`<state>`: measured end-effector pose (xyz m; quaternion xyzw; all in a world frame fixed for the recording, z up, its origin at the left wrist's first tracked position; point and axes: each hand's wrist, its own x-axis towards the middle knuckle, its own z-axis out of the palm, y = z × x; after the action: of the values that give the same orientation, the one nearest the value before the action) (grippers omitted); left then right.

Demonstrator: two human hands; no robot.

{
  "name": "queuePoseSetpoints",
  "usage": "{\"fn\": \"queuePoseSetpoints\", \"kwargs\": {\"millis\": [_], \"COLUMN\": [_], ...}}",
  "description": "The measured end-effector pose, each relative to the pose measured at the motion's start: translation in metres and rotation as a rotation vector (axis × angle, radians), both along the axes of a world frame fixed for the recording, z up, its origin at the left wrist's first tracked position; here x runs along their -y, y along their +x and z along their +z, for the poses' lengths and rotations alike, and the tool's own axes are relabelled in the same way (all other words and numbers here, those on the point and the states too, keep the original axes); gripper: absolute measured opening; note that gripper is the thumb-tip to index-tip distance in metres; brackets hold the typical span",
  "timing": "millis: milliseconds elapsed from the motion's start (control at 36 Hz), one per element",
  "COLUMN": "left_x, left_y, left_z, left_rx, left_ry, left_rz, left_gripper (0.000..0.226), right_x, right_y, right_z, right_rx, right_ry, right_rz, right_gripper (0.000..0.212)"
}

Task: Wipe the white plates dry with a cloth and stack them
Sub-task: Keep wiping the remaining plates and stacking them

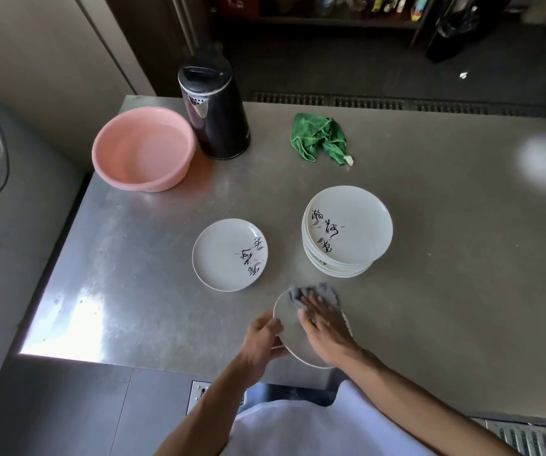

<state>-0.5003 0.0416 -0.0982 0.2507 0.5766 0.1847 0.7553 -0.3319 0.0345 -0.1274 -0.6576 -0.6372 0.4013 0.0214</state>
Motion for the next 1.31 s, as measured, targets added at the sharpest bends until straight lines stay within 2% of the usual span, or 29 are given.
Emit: {"fn": "queuePoseSetpoints", "kwargs": {"millis": [56,111,167,306,417,528,583,667,694,750,806,861,972,1028,1083,1139,1194,1306], "left_x": [0.001,0.001,0.004,0.011,0.014,0.016,0.017,0.017,0.017,0.016,0.017,0.018,0.017,0.015,0.015,0.017,0.017,0.018], "left_y": [0.0,0.0,0.0,-0.004,-0.004,0.0,0.002,0.004,0.004,0.003,0.001,-0.004,-0.008,-0.006,-0.005,-0.005,-0.006,-0.006], "left_z": [0.001,0.001,-0.001,-0.003,-0.008,-0.015,-0.016,-0.019,-0.019,-0.018,-0.02,-0.024,-0.024,-0.02,-0.02,-0.021,-0.022,-0.021], "left_rx": [0.001,-0.012,-0.016,-0.005,-0.001,-0.042,-0.105,-0.224,-0.244,-0.229,-0.209,-0.213,-0.14,-0.11,-0.107,-0.113,-0.104,-0.086], "left_ry": [0.012,0.018,0.02,0.012,0.011,-0.045,-0.053,-0.035,-0.023,-0.021,-0.049,-0.069,-0.058,-0.043,-0.019,-0.012,-0.02,-0.08], "left_rz": [-0.005,-0.003,0.002,-0.013,0.058,0.214,0.246,0.268,0.248,0.205,0.205,0.212,0.168,0.135,0.103,0.098,0.129,0.269], "left_gripper": [0.048,0.043,0.031,0.047,0.043,0.053,0.046,0.014,0.011,0.026,0.029,0.026,0.037,0.033,0.026,0.017,0.023,0.039], "right_x": [0.002,0.011,0.02,0.015,0.022,0.007,0.006,0.013,0.015,0.018,0.018,0.017,0.01,0.011,0.016,0.02,0.017,0.009], "right_y": [-0.003,-0.009,-0.013,-0.008,-0.002,0.003,-0.003,-0.01,-0.013,-0.017,-0.018,-0.016,-0.004,-0.008,-0.012,-0.012,-0.009,-0.008], "right_z": [0.002,0.009,0.016,0.008,-0.001,0.0,0.005,0.017,0.022,0.024,0.021,0.011,-0.003,-0.002,0.001,0.002,-0.002,-0.002], "right_rx": [0.009,-0.162,-0.25,-0.042,-0.026,0.146,0.03,-0.297,-0.37,-0.416,-0.377,-0.243,0.084,0.059,-0.096,-0.168,-0.069,0.215], "right_ry": [-0.01,0.095,0.131,0.147,0.081,-0.055,-0.118,-0.074,-0.031,0.036,0.066,0.095,-0.105,-0.089,-0.046,-0.052,-0.068,-0.097], "right_rz": [0.029,0.143,0.213,0.155,0.205,-0.038,-0.1,-0.102,-0.047,0.081,0.169,0.212,0.061,0.118,0.191,0.231,0.216,0.051], "right_gripper": [0.053,0.051,0.051,0.05,0.058,0.06,0.059,0.051,0.049,0.047,0.047,0.047,0.057,0.057,0.055,0.055,0.057,0.062]}}
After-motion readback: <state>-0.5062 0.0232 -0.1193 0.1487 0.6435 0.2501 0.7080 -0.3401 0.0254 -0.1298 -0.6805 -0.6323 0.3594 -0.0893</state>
